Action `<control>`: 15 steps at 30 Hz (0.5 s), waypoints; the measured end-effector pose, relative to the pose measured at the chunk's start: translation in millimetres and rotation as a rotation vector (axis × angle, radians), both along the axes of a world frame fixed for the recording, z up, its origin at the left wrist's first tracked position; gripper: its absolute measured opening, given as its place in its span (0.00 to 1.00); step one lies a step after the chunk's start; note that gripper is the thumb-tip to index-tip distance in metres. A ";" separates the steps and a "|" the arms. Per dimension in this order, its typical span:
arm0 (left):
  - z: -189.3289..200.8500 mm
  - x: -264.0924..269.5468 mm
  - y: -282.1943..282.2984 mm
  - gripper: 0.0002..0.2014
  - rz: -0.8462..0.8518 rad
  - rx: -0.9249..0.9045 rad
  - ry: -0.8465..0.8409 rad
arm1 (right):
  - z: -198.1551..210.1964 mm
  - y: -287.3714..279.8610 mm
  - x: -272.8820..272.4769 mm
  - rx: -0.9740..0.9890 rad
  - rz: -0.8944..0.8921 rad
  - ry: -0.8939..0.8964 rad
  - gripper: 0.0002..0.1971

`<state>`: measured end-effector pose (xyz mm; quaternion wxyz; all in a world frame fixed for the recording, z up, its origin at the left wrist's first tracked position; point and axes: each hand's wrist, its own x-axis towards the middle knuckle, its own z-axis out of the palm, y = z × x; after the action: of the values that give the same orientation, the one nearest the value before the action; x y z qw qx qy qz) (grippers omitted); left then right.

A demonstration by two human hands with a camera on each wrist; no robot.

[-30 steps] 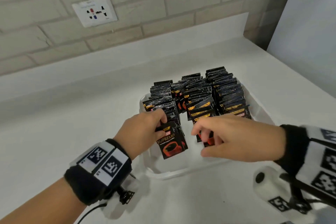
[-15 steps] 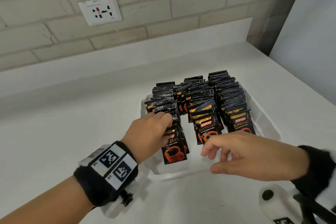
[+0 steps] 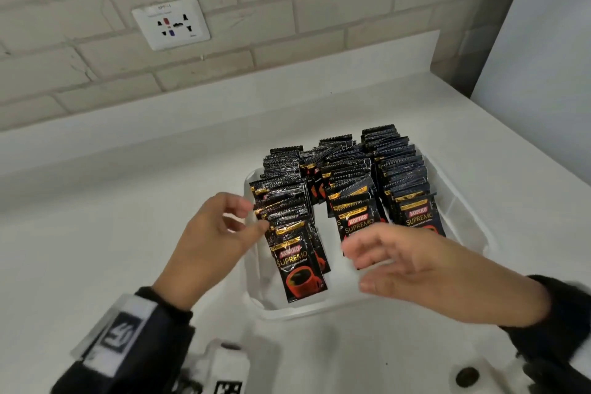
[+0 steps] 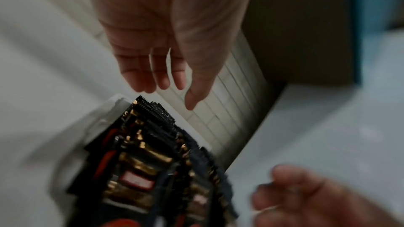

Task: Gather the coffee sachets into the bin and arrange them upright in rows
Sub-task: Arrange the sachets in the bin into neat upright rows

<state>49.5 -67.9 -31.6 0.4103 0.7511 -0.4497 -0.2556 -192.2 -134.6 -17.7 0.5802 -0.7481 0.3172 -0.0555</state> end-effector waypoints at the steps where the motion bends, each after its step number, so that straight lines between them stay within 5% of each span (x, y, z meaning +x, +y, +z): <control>1: 3.9 -0.4 5.4 0.11 0.031 0.037 0.160 | 1.3 -1.5 4.9 0.047 -0.021 -0.023 0.24; 4: 9.6 -4.0 18.1 0.17 0.022 0.097 0.473 | 5.0 -6.6 20.8 0.149 -0.100 -0.073 0.28; 7: 8.2 -9.8 19.1 0.11 0.010 0.179 0.624 | 8.9 -9.5 40.6 0.250 -0.138 -0.055 0.42; 15: -4.1 -28.4 -5.3 0.16 -0.074 0.270 0.651 | -5.3 -18.5 82.4 0.422 -0.259 -0.024 0.39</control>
<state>21.2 -73.2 -35.8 0.4196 0.6608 -0.2845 -0.5534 -109.7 -153.1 -23.0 0.7154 -0.5627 0.4081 -0.0710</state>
